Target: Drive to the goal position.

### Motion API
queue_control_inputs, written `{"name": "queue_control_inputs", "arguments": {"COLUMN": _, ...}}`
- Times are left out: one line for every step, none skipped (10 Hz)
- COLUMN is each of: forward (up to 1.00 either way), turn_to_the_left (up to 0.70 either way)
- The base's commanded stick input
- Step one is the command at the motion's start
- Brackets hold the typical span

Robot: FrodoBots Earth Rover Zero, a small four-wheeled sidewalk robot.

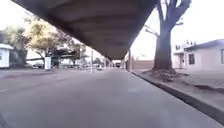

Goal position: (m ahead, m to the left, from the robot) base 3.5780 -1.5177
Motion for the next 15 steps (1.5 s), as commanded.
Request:
{"name": "queue_control_inputs", "arguments": {"forward": 0.70, "turn_to_the_left": 0.00}}
{"name": "queue_control_inputs", "arguments": {"forward": 0.70, "turn_to_the_left": 0.00}}
{"name": "queue_control_inputs", "arguments": {"forward": 0.70, "turn_to_the_left": 0.00}}
{"name": "queue_control_inputs", "arguments": {"forward": 0.70, "turn_to_the_left": 0.00}}
{"name": "queue_control_inputs", "arguments": {"forward": 0.70, "turn_to_the_left": 0.00}}
{"name": "queue_control_inputs", "arguments": {"forward": 0.70, "turn_to_the_left": 0.00}}
{"name": "queue_control_inputs", "arguments": {"forward": 0.70, "turn_to_the_left": 0.00}}
{"name": "queue_control_inputs", "arguments": {"forward": 0.70, "turn_to_the_left": 0.00}}
{"name": "queue_control_inputs", "arguments": {"forward": 0.70, "turn_to_the_left": 0.00}}
{"name": "queue_control_inputs", "arguments": {"forward": 0.70, "turn_to_the_left": 0.00}}
{"name": "queue_control_inputs", "arguments": {"forward": 0.70, "turn_to_the_left": 0.00}}
{"name": "queue_control_inputs", "arguments": {"forward": 0.70, "turn_to_the_left": 0.00}}
{"name": "queue_control_inputs", "arguments": {"forward": 0.70, "turn_to_the_left": 0.00}}
{"name": "queue_control_inputs", "arguments": {"forward": 0.70, "turn_to_the_left": 0.00}}
{"name": "queue_control_inputs", "arguments": {"forward": 0.70, "turn_to_the_left": 0.00}}
